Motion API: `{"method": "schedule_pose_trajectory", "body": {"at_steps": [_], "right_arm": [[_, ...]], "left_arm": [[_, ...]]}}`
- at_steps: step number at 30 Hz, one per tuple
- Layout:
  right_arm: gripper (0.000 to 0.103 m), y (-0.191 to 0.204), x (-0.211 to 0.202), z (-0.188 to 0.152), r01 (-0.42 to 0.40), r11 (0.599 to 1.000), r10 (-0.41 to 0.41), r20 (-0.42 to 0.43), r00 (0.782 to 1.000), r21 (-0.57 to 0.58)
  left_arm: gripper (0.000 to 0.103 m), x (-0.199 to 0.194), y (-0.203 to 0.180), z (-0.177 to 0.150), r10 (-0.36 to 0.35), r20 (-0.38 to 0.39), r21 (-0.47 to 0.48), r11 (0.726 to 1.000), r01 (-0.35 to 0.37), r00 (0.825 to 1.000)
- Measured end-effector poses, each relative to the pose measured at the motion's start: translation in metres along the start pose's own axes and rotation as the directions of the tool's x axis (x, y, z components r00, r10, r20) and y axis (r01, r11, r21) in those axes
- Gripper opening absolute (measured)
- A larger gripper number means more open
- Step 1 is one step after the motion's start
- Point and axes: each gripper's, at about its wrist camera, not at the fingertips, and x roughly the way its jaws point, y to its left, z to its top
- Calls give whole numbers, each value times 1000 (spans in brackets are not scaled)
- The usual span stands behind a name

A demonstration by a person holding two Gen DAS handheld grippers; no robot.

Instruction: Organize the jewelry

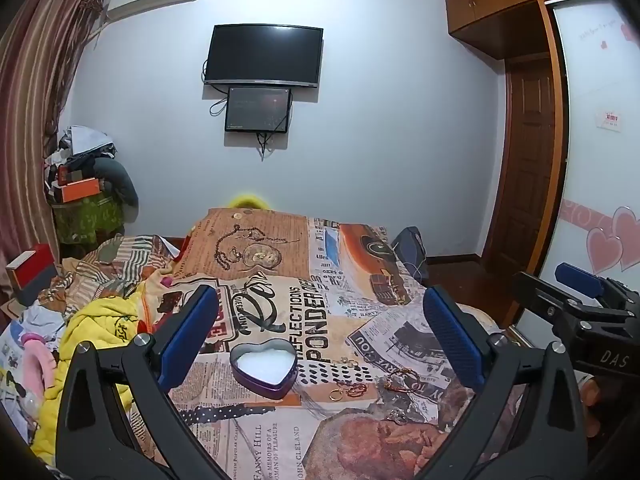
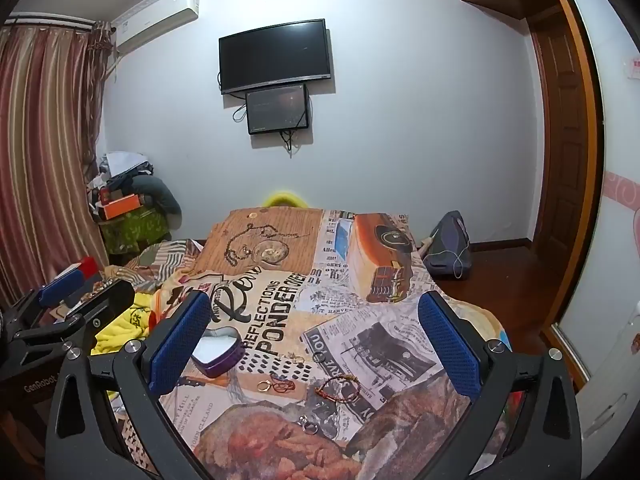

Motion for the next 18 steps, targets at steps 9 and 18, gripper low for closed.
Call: {"method": "schedule_pose_trajectory", "body": {"at_steps": [9, 18], "right_arm": [[103, 4, -4, -2, -4, 1000, 4, -1, 1000, 0], [103, 5, 2, -1, -11, 1000, 11, -11, 1000, 1]], "left_arm": [[103, 2, 1, -1, 10, 0, 3, 1000, -10, 1000], [103, 1, 0, -2, 20, -3, -5, 1000, -20, 1000]]}}
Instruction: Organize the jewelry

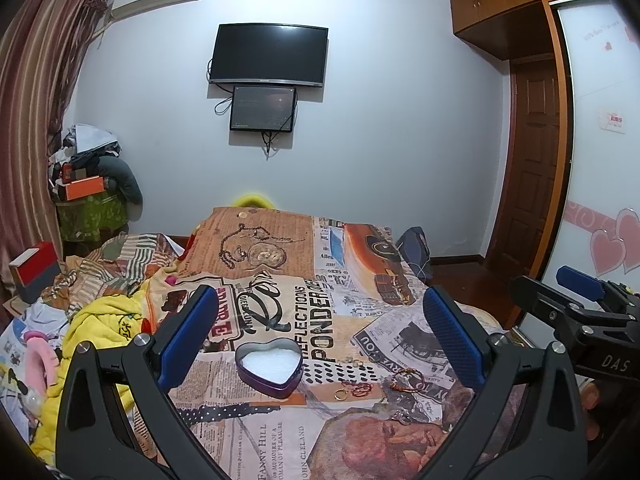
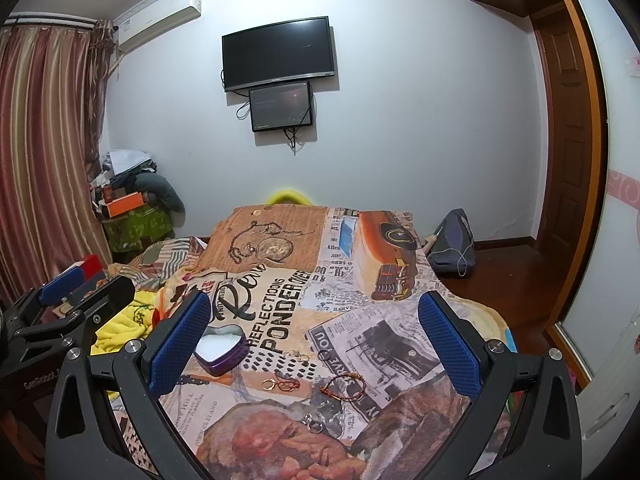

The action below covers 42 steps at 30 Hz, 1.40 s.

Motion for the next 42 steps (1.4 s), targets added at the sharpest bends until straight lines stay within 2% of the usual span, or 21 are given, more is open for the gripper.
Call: {"method": "schedule_pose_trajectory", "body": {"at_steps": [11, 13, 42], "right_arm": [[103, 0, -1, 1, 0, 1000, 0, 0, 1000, 2], [103, 0, -1, 1, 0, 1000, 0, -1, 1000, 3], [103, -3, -2, 4, 0, 1000, 0, 1, 1000, 9]], "left_arm": [[103, -2, -8, -3, 0, 5, 4, 1000, 0, 1000], [103, 0, 3, 3, -2, 4, 2, 1000, 2, 1000], [103, -1, 1, 5, -7, 8, 11, 1000, 6, 1000]]}}
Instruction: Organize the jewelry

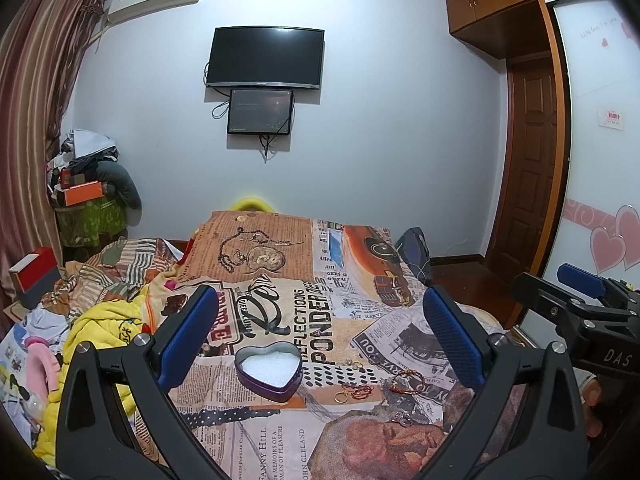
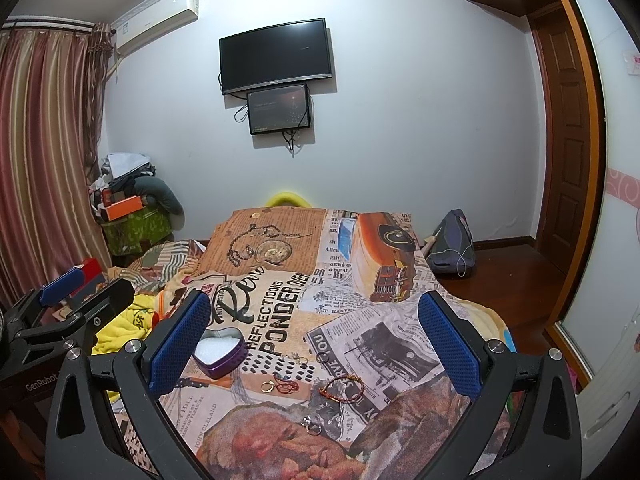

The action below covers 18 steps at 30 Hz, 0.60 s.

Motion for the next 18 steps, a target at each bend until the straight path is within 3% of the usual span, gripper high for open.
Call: {"method": "schedule_pose_trajectory", "body": {"at_steps": [10, 18], "right_arm": [[103, -5, 6, 0, 6, 1000, -6, -13, 1000, 5], [103, -21, 28, -12, 55, 998, -53, -82, 995, 17]], "left_arm": [[103, 5, -1, -2, 2, -13, 12, 1000, -2, 1000], [103, 34, -5, -12, 16, -79, 20, 1000, -14, 997]]}}
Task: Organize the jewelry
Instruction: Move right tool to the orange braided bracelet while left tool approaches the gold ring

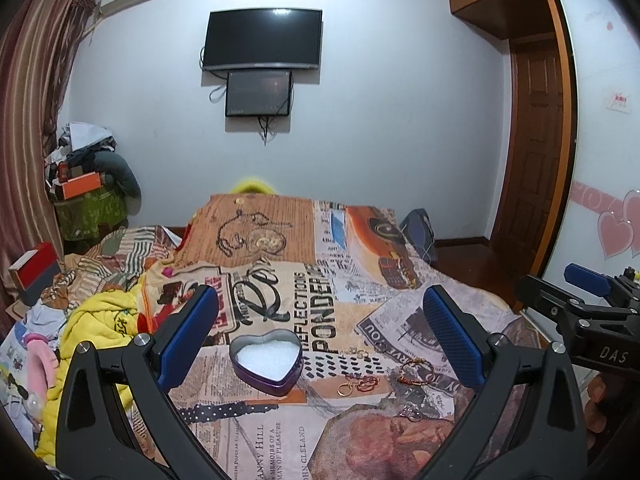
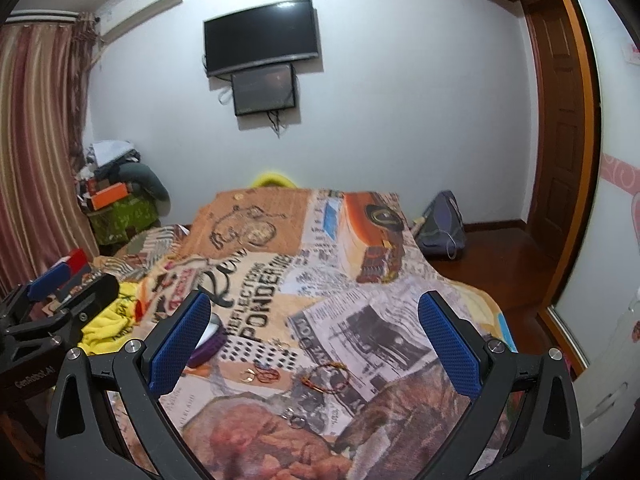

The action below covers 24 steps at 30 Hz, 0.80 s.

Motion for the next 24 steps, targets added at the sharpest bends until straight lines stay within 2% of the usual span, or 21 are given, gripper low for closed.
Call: {"method": "schedule_pose_trajectory", "body": {"at_steps": [5, 10, 13, 14, 15, 19, 24], "right_arm": [[103, -20, 18, -12, 57, 998, -57, -61, 996, 3], [103, -43, 41, -31, 125, 992, -125, -153, 980, -8], [100, -51, 50, -40, 125, 992, -124, -203, 971, -7], [97, -54, 54, -44, 122, 993, -120, -222, 968, -5], [93, -56, 58, -48, 116, 993, -114, -242, 964, -4], [83, -61, 74, -62, 60, 998, -48, -318, 947, 28], [65, -63, 94, -75, -22, 996, 52, -386, 921, 81]], "left_arm": [[103, 30, -4, -11, -30, -79, 11, 999, 31, 996], [103, 65, -2, -31, -56, -187, -9, 998, 55, 981], [93, 86, -2, -46, -52, -256, -5, 999, 53, 965], [86, 92, -3, -51, -51, -282, 2, 999, 54, 958], [83, 99, -5, -57, -56, -309, 13, 998, 63, 949], [76, 119, -9, -81, -98, -392, 26, 993, 117, 915], [71, 138, -10, -100, -135, -473, -1, 988, 153, 871]]}}
